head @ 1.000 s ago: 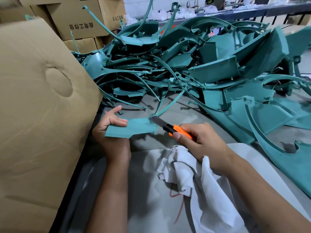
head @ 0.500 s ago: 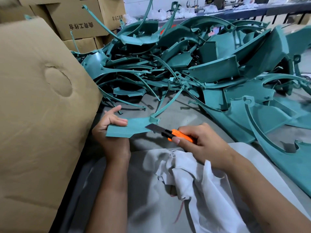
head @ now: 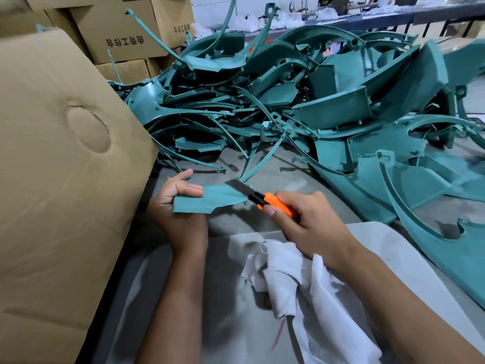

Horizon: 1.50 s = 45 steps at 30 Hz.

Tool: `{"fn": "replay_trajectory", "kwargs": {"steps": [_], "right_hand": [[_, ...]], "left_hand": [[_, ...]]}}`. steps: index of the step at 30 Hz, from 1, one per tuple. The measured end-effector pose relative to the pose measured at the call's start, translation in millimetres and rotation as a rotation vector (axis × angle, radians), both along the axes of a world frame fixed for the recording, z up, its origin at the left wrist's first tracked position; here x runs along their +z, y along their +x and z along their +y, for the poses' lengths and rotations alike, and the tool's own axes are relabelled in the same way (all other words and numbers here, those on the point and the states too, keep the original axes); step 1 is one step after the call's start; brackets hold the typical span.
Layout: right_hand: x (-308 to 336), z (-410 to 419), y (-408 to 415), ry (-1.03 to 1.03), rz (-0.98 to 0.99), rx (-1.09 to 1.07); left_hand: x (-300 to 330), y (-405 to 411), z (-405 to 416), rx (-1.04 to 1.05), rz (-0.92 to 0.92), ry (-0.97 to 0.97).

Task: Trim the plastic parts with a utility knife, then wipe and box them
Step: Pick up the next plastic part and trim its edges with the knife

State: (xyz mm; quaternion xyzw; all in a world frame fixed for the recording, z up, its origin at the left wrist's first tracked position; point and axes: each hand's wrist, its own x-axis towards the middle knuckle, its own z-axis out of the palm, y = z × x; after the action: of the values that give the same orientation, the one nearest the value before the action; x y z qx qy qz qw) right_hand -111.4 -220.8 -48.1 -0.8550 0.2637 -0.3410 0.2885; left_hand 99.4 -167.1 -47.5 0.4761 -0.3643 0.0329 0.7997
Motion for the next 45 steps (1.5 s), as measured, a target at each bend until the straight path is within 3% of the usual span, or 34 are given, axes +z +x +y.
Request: {"fn": "replay_trajectory", "kwargs": {"steps": [3,8,10,14,16,20,22,24,26,28,32,39,45], "right_hand": [[-3,-1,1,-0.05,-0.032,-0.132],[1,3,4,-0.112,-0.114,-0.176],[2,2,4,-0.124,-0.146,-0.202],[0,-6,0,-0.11,-0.153,-0.302],[1,-8,-2,-0.13,-0.172,-0.333],[11,5,-5,-0.284,-0.361,-0.257],[13,14,-5,-0.368,-0.47,-0.201],[12,16,-5,-0.405,-0.549,-0.214],[12,14,-7,-0.405,-0.576,-0.256],[12,10,-7,-0.38,-0.534,-0.281],[4,0,-2,-0.304,-0.363,-0.244],[-3,-2,3,-0.252,-0.27,-0.125],[-1,-6,0,-0.257,-0.223,-0.257]], "left_hand": [[-5,-7,-3,0.061,0.051,0.08],[-13,-18,-7,0.104,0.18,0.24],[-15,-16,-8,0.074,0.075,0.302],[-13,-9,-3,-0.164,-0.423,0.451],[-14,-8,-1,-0.227,-0.482,0.497],[-4,-30,4,-0.153,-0.378,0.425],[7,-44,7,-0.21,-0.363,0.34],[17,-56,9,-0.328,-0.198,0.208],[21,-58,10,-0.307,-0.137,0.087],[21,-54,9,-0.174,-0.17,0.041],[3,-33,-1,0.092,-0.441,0.128],[-12,-22,-6,0.048,-0.655,0.317],[-4,-30,1,0.008,-0.565,0.301]]}}
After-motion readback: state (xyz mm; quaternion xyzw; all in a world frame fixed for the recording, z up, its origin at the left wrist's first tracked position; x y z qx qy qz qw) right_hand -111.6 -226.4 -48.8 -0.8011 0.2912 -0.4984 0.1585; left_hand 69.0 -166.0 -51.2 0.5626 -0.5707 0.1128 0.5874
